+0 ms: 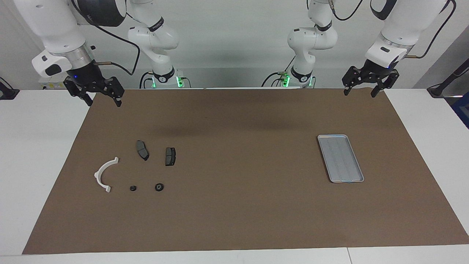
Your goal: Pick bearing gear from pile to tray
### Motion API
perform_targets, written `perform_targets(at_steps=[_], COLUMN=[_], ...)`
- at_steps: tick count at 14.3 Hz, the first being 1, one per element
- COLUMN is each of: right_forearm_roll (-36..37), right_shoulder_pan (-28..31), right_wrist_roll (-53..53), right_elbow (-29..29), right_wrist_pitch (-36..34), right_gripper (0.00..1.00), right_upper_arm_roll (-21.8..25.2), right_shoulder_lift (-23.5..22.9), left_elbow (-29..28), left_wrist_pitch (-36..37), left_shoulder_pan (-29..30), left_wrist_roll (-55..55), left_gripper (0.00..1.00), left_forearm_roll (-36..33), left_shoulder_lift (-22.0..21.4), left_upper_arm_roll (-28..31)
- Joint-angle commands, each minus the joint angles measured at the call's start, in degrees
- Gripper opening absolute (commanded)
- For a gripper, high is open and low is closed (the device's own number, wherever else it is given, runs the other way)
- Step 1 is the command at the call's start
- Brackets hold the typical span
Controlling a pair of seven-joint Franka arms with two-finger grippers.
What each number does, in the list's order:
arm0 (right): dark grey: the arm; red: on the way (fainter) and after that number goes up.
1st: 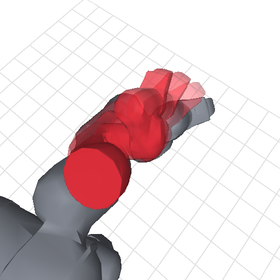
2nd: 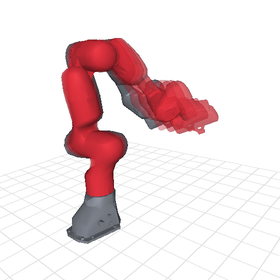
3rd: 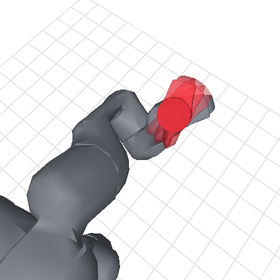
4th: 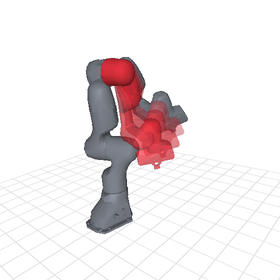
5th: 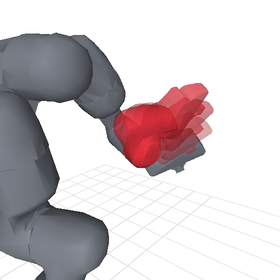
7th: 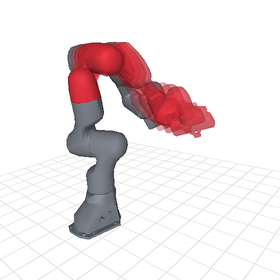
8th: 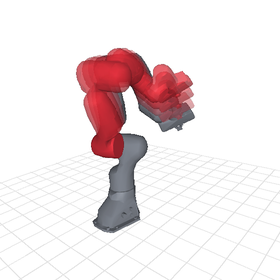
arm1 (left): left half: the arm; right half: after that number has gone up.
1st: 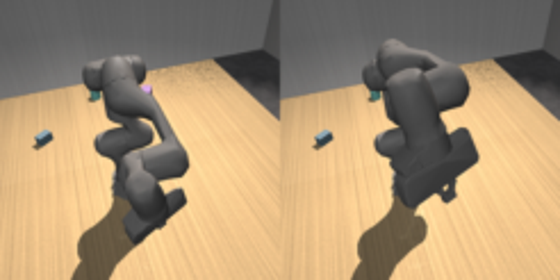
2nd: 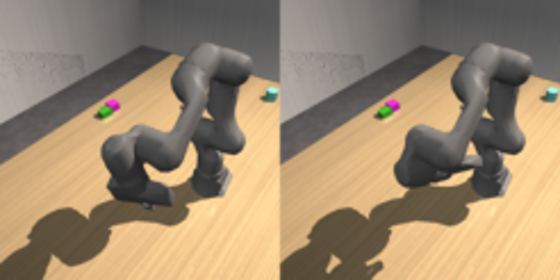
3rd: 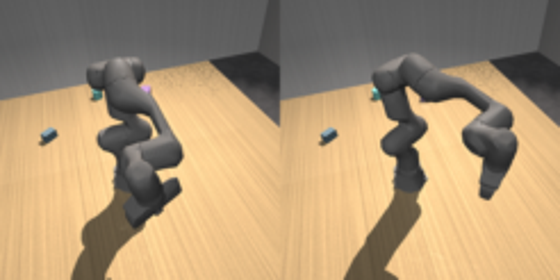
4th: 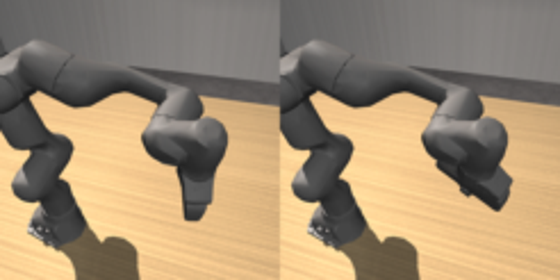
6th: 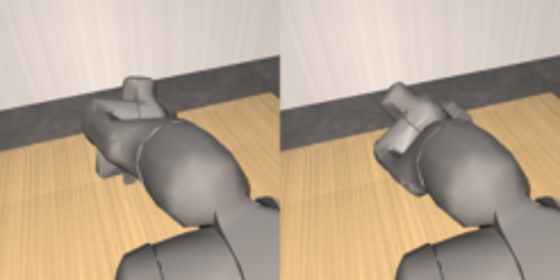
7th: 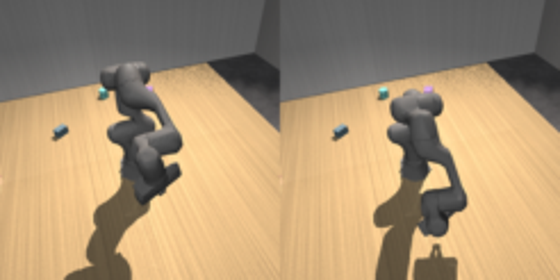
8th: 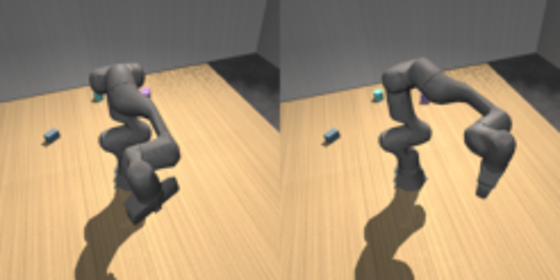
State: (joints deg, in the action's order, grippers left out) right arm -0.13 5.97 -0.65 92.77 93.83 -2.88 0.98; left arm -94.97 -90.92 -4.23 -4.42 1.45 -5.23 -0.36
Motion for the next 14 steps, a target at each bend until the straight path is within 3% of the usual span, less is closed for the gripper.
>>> perform_targets(at_steps=[1,14], right_forearm_roll=[1.2,2.1], right_shoulder_pan=[0.2,-0.7], right_wrist_roll=[-0.2,-2.3], right_elbow=[3.1,6.3], right_wrist_pitch=[2.5,4.2], right_gripper=[1.0,1.0], right_upper_arm_roll=[-1.0,-1.1], right_shoulder_lift=[1.9,2.8], left_elbow=[-0.6,-0.6], left_wrist_pitch=[0.7,0.7], left_shoulder_pan=[-0.2,-0.2], left_wrist_roll=[0.6,0.5], left_gripper=[1.0,1.0], left_forearm_roll=[0.5,0.5], left_shoulder_lift=[-1.0,-1.0], left_upper_arm_roll=[0.3,0.3])
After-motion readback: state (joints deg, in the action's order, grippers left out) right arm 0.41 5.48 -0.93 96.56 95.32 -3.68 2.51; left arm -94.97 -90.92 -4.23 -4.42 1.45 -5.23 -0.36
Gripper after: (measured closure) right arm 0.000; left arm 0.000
